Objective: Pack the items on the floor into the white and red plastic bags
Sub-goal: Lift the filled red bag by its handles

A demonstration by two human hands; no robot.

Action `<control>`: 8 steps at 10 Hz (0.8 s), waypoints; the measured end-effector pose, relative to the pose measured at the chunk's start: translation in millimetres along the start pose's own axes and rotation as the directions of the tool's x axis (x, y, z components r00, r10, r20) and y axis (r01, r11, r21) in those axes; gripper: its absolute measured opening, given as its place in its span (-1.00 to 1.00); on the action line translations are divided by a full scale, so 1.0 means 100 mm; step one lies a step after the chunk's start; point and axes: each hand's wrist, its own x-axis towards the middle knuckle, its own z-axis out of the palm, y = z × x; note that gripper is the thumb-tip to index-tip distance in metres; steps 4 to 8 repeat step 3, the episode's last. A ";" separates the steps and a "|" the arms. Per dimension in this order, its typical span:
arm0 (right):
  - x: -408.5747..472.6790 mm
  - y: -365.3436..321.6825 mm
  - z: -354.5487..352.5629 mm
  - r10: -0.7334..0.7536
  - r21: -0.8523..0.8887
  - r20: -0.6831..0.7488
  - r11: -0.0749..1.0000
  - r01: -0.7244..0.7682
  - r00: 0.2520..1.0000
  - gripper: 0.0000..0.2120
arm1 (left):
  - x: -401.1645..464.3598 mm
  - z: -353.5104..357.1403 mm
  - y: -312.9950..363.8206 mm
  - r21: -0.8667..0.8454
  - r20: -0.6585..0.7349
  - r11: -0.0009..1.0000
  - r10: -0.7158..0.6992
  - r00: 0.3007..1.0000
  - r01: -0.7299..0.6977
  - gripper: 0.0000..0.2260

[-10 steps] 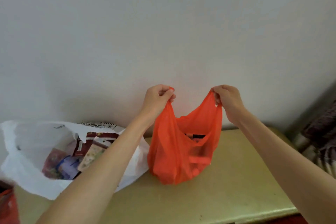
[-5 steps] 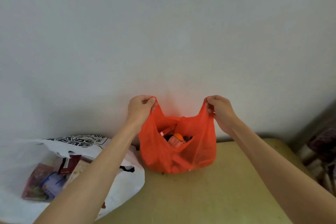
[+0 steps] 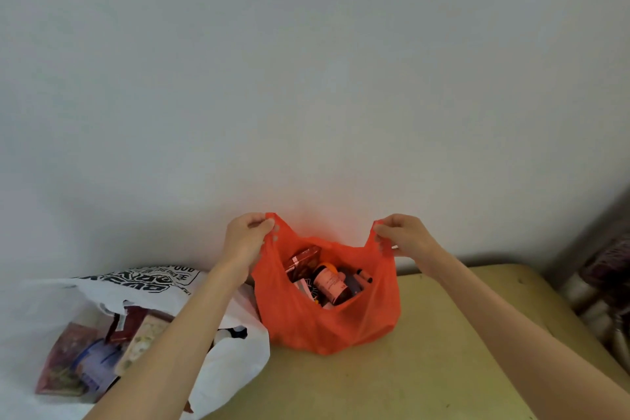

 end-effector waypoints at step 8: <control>-0.28 -0.64 -0.13 -0.222 0.036 0.004 0.975 0.221 0.975 -0.93 | 0.04 -0.16 0.27 0.489 0.120 0.811 0.301 0.946 -0.320 -0.90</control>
